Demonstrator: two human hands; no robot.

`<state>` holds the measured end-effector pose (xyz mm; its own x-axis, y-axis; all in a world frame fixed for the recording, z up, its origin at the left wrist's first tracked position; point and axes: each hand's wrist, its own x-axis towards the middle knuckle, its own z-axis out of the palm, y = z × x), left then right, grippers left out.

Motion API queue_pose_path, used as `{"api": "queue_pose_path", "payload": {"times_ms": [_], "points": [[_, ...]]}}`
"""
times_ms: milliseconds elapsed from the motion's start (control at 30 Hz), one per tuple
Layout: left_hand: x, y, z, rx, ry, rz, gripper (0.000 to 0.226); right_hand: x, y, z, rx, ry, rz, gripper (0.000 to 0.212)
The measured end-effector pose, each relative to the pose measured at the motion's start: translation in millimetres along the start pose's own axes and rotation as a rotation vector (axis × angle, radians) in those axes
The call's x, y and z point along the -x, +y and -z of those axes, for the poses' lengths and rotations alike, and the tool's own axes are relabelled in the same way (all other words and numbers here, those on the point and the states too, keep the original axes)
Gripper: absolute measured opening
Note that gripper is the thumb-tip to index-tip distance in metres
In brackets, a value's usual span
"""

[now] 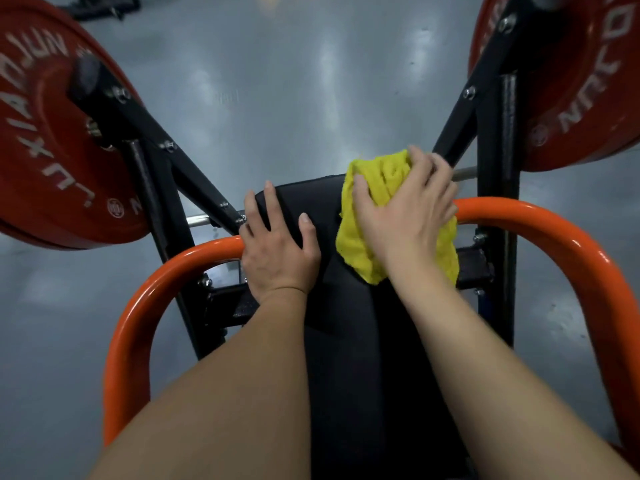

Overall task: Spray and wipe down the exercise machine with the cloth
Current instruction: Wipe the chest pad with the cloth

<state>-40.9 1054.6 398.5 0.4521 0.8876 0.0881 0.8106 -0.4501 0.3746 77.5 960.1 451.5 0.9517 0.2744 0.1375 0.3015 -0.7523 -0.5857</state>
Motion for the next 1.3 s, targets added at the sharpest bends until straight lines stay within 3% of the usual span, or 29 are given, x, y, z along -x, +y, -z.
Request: {"api": "queue_pose_path", "payload": {"times_ms": [100, 333, 433, 600, 733, 900, 967, 1067, 1233, 1300], "points": [[-0.3, -0.1, -1.0, -0.008, -0.001, -0.008, 0.074, 30.6, 29.5, -5.4, -0.221, 0.074, 0.253, 0.069], [-0.6, 0.9, -0.8, 0.013, 0.008, -0.006, 0.074, 54.5, 68.7, 11.2, -0.224, -0.127, 0.420, 0.116], [0.3, 1.5, -1.0, 0.009, 0.016, -0.012, 0.073, 61.7, 75.0, 5.3, -0.214, -0.005, 0.399, 0.099], [0.5, 1.1, 0.7, 0.000, 0.004, -0.013, 0.072, 85.9, 72.9, 7.8, -0.267, 0.193, 0.212, 0.062], [0.7, 2.1, 1.0, 0.001, -0.001, -0.011, 0.073, 115.5, 80.2, 20.4, -0.121, 0.276, 0.147, 0.057], [0.5, 1.2, 0.1, -0.006, 0.007, -0.011, 0.073, 106.3, 76.5, 12.8, -0.115, 0.158, 0.443, 0.077], [0.1, 1.9, -0.6, -0.003, 0.017, -0.006, 0.073, 89.0, 69.5, 4.2, -0.098, 0.157, 0.478, 0.068], [0.9, 1.2, -0.7, -0.008, 0.016, -0.019, 0.073, 44.9, 54.8, -3.5, -0.110, 0.196, 0.538, 0.039], [0.4, 1.4, 0.5, 0.000, 0.021, -0.018, 0.075, -19.7, 10.7, -10.3, -0.024, 0.124, 0.340, 0.034], [0.6, 1.7, 0.5, 0.001, 0.025, -0.020, 0.075, -19.2, 13.6, -5.0, -0.149, 0.078, 0.296, 0.031]]}}
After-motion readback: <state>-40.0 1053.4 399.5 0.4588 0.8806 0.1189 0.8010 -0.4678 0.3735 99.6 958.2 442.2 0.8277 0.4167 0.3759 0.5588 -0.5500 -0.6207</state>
